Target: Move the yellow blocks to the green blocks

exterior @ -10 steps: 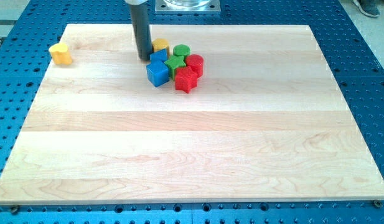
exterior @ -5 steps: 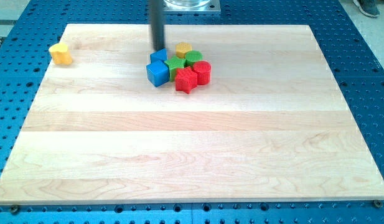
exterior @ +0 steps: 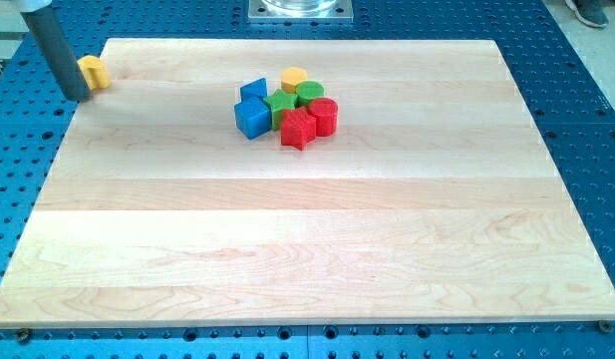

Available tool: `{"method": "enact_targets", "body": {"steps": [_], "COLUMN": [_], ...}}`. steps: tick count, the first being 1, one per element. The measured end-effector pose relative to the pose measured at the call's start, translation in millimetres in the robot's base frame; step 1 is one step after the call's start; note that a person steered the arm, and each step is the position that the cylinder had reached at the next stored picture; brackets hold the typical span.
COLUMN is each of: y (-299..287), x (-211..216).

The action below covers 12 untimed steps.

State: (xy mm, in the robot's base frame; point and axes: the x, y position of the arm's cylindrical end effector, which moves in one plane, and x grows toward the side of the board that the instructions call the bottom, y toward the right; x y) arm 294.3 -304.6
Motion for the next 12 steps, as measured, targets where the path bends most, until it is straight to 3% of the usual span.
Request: {"method": "enact_targets", "body": {"steps": [1,2,3,5,6,7,9,10,12], "y": [16,1,34,200,189,230,251,258,269], "x": [-49,-59,-71,-12,-13,-20,-36,-76,-12]}}
